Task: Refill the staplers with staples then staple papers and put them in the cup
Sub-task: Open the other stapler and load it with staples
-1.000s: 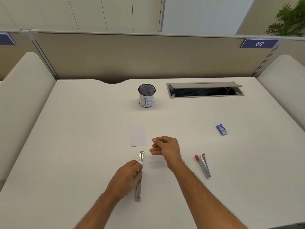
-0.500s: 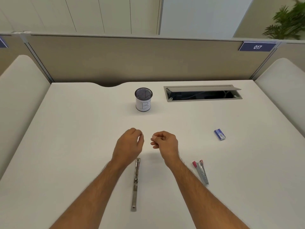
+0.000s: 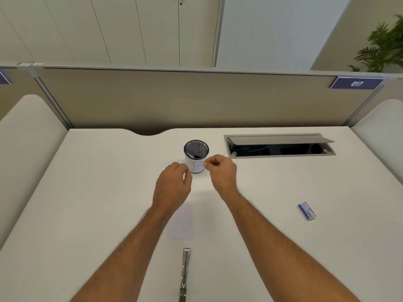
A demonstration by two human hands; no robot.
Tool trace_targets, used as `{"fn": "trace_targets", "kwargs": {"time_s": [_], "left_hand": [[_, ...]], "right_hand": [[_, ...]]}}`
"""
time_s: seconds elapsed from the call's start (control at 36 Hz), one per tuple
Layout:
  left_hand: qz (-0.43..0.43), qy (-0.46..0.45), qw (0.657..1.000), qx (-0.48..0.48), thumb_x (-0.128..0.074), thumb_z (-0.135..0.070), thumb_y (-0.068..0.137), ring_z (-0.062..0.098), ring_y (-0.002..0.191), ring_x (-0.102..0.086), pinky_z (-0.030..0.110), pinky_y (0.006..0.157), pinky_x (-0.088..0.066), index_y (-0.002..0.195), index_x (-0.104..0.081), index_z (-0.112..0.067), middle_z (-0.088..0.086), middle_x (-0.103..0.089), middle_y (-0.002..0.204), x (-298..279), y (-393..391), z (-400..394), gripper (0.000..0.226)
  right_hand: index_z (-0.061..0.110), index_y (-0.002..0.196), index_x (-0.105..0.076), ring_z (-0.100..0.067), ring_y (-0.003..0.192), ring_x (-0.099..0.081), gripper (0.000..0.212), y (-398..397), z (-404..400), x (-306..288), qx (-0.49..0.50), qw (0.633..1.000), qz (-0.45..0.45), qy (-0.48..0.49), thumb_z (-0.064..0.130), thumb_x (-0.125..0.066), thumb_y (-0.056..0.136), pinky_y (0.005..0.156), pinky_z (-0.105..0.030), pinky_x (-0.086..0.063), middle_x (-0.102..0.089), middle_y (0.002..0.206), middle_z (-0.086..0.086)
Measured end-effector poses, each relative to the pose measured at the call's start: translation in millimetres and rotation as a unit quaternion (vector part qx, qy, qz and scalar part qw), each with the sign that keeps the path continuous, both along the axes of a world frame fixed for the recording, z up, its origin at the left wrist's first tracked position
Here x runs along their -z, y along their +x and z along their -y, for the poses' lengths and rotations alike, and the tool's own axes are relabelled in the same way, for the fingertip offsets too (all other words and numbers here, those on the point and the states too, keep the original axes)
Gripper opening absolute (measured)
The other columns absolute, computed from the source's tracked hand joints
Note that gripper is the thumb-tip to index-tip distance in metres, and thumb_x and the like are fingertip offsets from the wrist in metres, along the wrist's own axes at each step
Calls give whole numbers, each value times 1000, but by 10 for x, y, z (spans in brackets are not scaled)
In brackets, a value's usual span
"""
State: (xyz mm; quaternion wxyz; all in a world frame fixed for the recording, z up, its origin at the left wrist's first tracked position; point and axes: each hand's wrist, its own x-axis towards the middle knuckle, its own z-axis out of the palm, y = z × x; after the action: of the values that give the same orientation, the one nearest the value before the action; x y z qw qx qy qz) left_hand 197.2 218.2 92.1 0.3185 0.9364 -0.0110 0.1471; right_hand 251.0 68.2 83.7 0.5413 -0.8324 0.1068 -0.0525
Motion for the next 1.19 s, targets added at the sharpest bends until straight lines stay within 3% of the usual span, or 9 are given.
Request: {"fn": "trace_targets", "kwargs": {"time_s": [0.31,0.5,0.72,0.94,1.06,1.14,1.19], "left_hand": [[-26,1,999,-19,-57,-17,101,26,86,-62,43,79,-53,99,-71,-6,9,-69,93,100,409,-108,18],[-23,2,1000,-18,-58,-17,101,24,86,-62,39,78,-53,101,-72,-7,8,-71,96,151,557,-101,17],[-29,-6,999,-10,-60,-17,100,29,90,-64,46,82,-53,101,-72,-5,10,-71,97,170,488,28,17],[-25,-34,999,22,-61,-16,99,30,89,-64,45,81,-54,100,-73,-4,11,-72,96,87,164,551,17],[-47,-33,997,43,-58,-20,101,28,89,-63,46,80,-53,99,-71,-7,8,-71,95,87,-37,820,18],[-64,-28,996,61,-56,-20,101,26,88,-63,44,80,-53,98,-70,-10,6,-69,93,104,-240,1037,18],[-77,-20,994,74,-55,-21,101,24,88,-62,43,80,-53,98,-70,-11,4,-68,93,136,-375,1169,18]], "right_hand": [[8,89,-79,-25,96,-65,17,657,-261,82,-67,984,9,-162,5,-62,88,83,-38,-57,-76,93,-7],[9,102,-78,-26,103,-63,18,818,-241,164,-71,981,13,-182,6,-64,91,87,-39,-57,-75,103,-10],[11,98,-77,-21,104,-62,17,593,104,257,-20,990,28,-139,5,-62,92,88,-32,-51,-73,105,-3],[14,99,-77,-17,102,-63,15,-11,747,353,25,990,5,-140,8,-65,93,79,-20,-47,-73,105,1],[16,101,-76,-14,100,-64,14,-343,1017,362,34,990,-8,-138,10,-65,94,67,-4,-40,-73,105,3],[15,101,-76,-16,99,-64,14,-631,1270,376,34,989,-13,-141,11,-64,94,73,-10,-46,-73,105,3],[15,100,-76,-15,97,-63,14,-793,1419,402,37,989,-17,-144,11,-64,94,67,-4,-41,-72,104,3]]}}
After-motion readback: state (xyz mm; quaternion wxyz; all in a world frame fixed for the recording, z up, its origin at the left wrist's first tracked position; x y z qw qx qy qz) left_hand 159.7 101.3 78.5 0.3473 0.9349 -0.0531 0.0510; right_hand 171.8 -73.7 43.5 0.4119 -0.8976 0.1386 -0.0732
